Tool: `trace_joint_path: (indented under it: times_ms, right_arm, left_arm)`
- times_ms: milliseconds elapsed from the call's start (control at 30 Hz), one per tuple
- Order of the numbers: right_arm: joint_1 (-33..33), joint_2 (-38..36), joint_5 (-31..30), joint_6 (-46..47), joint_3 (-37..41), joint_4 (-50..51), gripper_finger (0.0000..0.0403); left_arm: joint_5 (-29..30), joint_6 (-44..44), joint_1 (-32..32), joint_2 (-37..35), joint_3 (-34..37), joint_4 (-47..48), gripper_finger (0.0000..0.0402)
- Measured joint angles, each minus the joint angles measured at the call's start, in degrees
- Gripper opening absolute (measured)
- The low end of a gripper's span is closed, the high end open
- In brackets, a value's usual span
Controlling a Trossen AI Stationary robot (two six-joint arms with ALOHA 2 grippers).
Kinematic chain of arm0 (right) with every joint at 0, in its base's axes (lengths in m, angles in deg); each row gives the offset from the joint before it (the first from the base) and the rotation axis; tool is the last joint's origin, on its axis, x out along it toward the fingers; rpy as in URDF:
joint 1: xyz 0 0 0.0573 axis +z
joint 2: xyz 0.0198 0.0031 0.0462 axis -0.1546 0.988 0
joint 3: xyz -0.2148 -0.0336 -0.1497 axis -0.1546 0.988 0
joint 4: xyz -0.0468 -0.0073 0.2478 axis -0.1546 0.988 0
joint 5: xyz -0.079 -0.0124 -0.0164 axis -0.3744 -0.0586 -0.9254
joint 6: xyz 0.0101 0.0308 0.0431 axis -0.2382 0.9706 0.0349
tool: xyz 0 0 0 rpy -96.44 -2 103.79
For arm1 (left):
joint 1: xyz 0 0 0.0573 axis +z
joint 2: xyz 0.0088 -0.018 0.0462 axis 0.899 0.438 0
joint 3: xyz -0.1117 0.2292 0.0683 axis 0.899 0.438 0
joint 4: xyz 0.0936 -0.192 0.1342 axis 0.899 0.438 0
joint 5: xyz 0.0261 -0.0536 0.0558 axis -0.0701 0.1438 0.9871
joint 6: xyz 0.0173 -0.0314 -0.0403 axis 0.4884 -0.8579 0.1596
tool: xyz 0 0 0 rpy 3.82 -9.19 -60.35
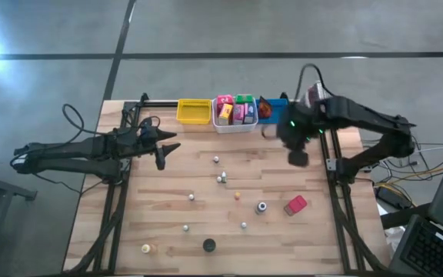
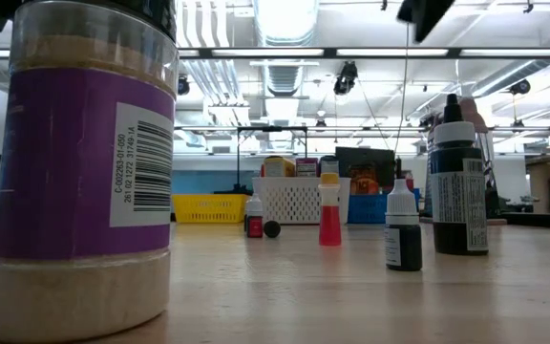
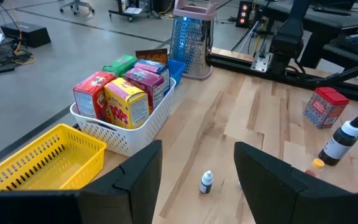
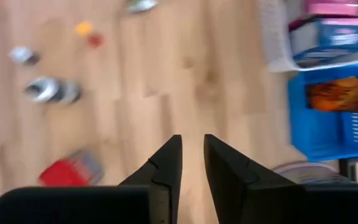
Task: Pick & Place Kitchen Items
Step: Put the red seasoning can into the blue basket
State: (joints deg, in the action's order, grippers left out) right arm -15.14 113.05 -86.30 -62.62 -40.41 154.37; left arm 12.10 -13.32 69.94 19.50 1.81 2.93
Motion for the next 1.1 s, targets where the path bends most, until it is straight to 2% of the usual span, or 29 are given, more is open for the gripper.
trace_joint_path:
  times_ms: [167,433,700,967,1100]
  right_arm:
    - [9.2,-1.3,-0.1,3.4,0.1,5.9,0.0061]
    - [18.8,-0.5,0.0,8.4,1.3,6.3,0.0116]
    - [23.4,-1.2,0.1,8.9,3.5,6.2,0.0183]
    - [26.4,-1.8,0.6,11.3,13.9,6.3,0.0223]
    - [28.8,-1.5,1.9,9.9,19.2,3.2,0.024]
  left_arm:
    - [0.0,0.2,0.0,0.0,0.0,1.1,0.0207]
    - [0.0,0.4,0.0,0.0,0.0,3.1,0.0207]
    - [0.0,-0.9,0.0,0.0,0.0,3.0,0.0207]
    - [0.0,-3.2,0.0,0.0,0.0,3.0,0.0207]
    - [0.1,-3.2,0.0,0.0,0.0,3.0,0.0207]
